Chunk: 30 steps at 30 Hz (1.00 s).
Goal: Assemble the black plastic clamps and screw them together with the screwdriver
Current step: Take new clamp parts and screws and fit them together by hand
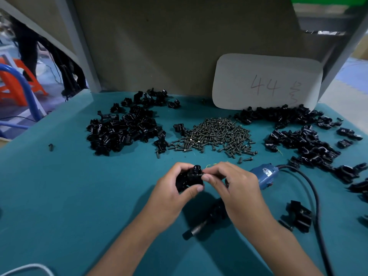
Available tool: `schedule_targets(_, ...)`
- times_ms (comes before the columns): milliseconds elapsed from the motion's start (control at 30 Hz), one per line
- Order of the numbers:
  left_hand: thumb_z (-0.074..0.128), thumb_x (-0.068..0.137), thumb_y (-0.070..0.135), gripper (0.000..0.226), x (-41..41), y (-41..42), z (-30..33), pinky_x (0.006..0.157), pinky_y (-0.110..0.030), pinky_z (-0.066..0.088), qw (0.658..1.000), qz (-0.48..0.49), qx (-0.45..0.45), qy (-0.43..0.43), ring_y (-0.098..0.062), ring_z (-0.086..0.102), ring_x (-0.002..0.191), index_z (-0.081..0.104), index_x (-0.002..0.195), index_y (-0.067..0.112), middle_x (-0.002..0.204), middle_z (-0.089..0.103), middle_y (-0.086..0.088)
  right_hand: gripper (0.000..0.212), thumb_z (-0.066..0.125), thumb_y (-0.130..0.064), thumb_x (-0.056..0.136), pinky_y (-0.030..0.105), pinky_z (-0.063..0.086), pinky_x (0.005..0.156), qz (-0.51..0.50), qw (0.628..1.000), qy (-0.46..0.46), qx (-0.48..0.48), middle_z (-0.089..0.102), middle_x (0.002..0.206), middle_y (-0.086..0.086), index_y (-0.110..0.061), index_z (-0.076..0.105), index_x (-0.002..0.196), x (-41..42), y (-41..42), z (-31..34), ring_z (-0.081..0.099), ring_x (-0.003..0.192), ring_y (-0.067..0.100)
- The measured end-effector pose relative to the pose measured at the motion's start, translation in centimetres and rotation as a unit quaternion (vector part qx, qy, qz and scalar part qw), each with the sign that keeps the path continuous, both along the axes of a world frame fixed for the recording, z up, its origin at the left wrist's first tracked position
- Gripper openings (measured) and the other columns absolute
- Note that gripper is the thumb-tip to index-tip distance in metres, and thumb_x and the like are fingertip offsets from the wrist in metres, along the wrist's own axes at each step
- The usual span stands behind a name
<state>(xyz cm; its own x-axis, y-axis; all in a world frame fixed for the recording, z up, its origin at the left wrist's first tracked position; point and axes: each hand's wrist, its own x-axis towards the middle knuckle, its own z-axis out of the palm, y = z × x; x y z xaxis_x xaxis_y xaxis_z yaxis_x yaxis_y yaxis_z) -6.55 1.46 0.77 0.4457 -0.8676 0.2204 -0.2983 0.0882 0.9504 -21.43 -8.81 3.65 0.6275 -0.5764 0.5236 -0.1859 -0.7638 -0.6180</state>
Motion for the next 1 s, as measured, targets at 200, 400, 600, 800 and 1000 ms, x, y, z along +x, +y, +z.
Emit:
schedule_targets(200, 0.074, 0.079, 0.045, 0.033, -0.4, 0.1, 0.2, 0.085, -0.046, 0.055, 1.0, 0.001, 0.019, -0.011, -0.015, 0.068, 0.086, 0.059, 0.108, 0.037, 0.096, 0.069, 0.011, 0.017, 0.052, -0.028, 0.104, 0.03, 0.045, 0.066, -0.018, 0.997, 0.039, -0.06, 0.052, 0.083, -0.011, -0.019, 0.056, 0.09, 0.2, 0.5, -0.7, 0.052, 0.074, 0.012)
schedule_targets(400, 0.076, 0.08, 0.039, 0.03, -0.7, -0.1, -0.1, 0.079, -0.036, 0.057, 1.0, -0.003, 0.016, -0.011, -0.012, 0.067, 0.084, 0.06, 0.105, 0.037, 0.095, 0.07, 0.012, 0.024, 0.04, -0.042, 0.108, 0.022, 0.041, 0.073, -0.006, 0.997, 0.081, 0.009, 0.053, 0.086, -0.014, -0.03, 0.051, 0.09, -0.3, 0.2, 0.0, 0.053, 0.083, 0.008)
schedule_targets(600, 0.076, 0.08, 0.04, 0.027, -0.5, -0.2, -0.1, 0.073, -0.035, 0.06, 0.999, -0.008, 0.028, 0.026, -0.012, 0.069, 0.073, 0.06, 0.101, 0.044, 0.093, 0.071, 0.012, 0.006, 0.072, -0.027, 0.093, 0.006, 0.039, 0.071, -0.011, 0.995, 0.067, 0.066, 0.066, 0.082, -0.019, -0.029, 0.066, 0.092, -0.6, 0.4, 0.4, 0.059, 0.086, -0.002)
schedule_targets(800, 0.074, 0.083, 0.037, 0.031, -0.7, 0.0, 0.0, 0.086, -0.039, 0.055, 0.999, -0.02, 0.028, -0.023, -0.011, 0.068, 0.092, 0.061, 0.11, 0.03, 0.1, 0.071, 0.01, 0.037, 0.045, -0.044, 0.103, 0.024, 0.042, 0.067, -0.021, 0.995, 0.085, 0.055, 0.058, 0.07, -0.006, -0.019, 0.054, 0.077, -0.1, 0.2, -0.3, 0.055, 0.073, 0.011)
schedule_targets(1000, 0.076, 0.079, 0.041, 0.029, -0.7, -0.2, 0.2, 0.081, -0.04, 0.057, 0.999, -0.016, 0.022, 0.018, -0.012, 0.067, 0.082, 0.062, 0.103, 0.036, 0.093, 0.071, 0.01, 0.036, 0.026, -0.055, 0.106, 0.02, 0.037, 0.075, 0.024, 0.991, 0.129, -0.004, 0.047, 0.082, -0.014, -0.033, 0.043, 0.084, -0.4, -0.2, 0.2, 0.049, 0.085, 0.008)
